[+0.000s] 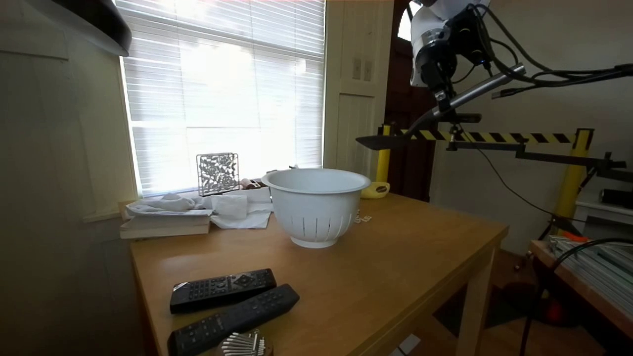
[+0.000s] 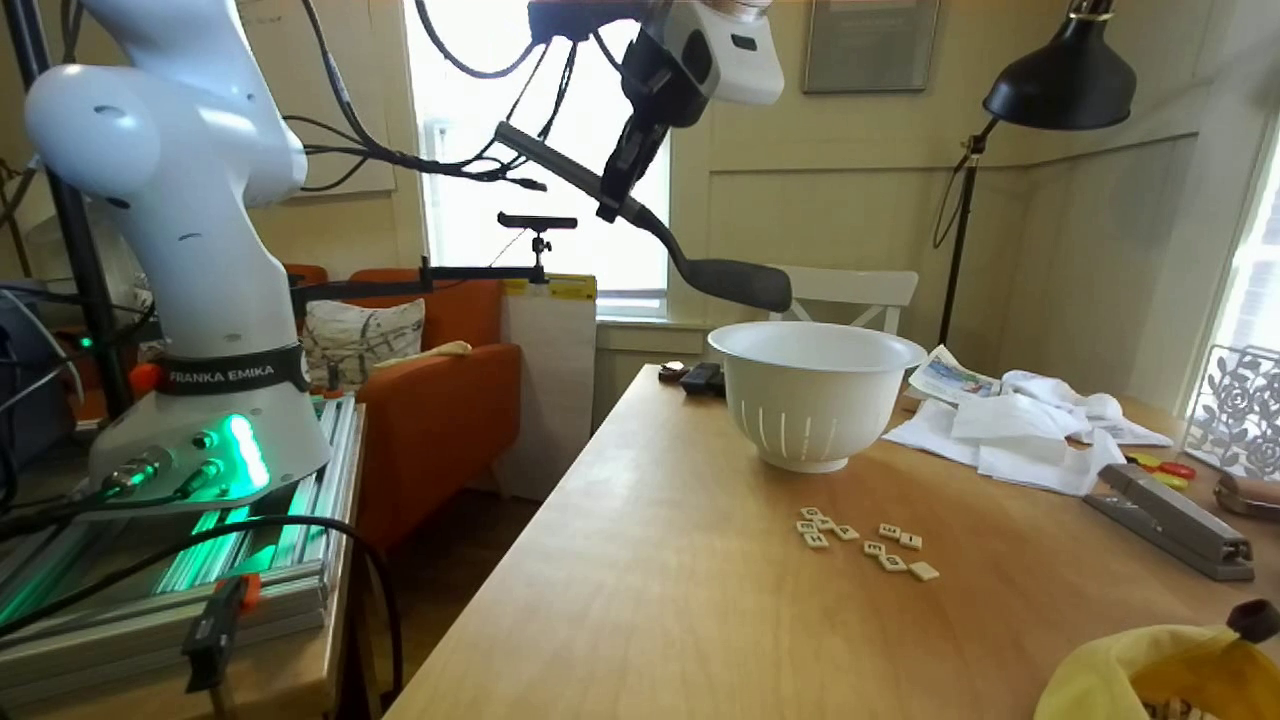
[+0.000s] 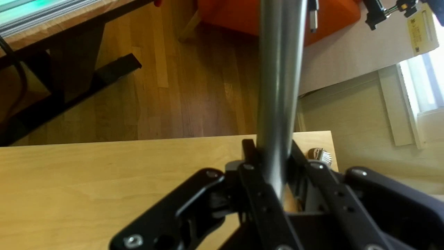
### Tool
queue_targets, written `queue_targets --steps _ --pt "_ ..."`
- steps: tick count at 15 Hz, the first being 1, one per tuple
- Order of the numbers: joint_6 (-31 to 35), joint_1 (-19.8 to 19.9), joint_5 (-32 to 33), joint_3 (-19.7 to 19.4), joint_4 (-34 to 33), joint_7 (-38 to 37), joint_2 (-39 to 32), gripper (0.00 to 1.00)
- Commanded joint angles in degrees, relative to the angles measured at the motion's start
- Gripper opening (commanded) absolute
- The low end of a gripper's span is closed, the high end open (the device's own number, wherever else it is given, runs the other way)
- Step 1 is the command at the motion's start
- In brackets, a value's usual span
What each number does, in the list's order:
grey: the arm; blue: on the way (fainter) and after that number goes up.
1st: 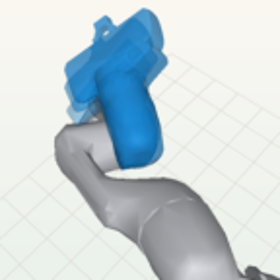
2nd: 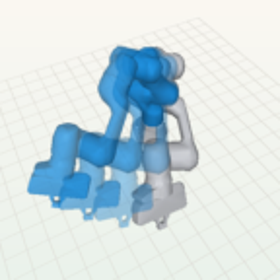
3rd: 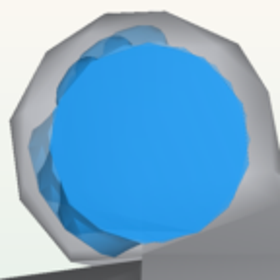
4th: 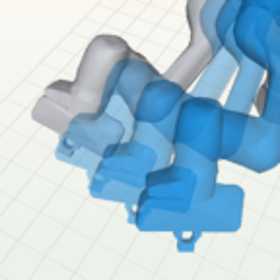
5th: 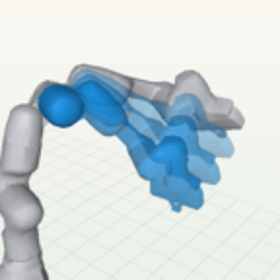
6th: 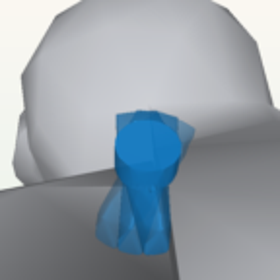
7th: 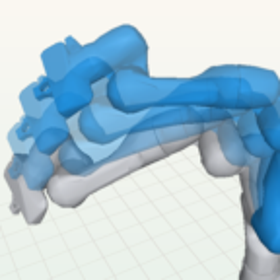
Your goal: Use the spatula to stir in the white bowl
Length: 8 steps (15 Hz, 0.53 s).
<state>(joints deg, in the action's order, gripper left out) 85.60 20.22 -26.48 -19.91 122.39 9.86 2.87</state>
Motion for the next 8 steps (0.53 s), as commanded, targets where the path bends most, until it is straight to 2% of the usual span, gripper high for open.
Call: queue_targets --steps 1,5,8 --pt "0.33 -3.4 -6.51 2.78 0.08 1.11 -1.23 0.06" --pt "2.82 -7.06 -13.77 6.58 -1.45 0.14 -4.96 0.06" --pt "5.41 -8.12 -17.78 7.99 -3.76 -1.16 -9.21 0.06"
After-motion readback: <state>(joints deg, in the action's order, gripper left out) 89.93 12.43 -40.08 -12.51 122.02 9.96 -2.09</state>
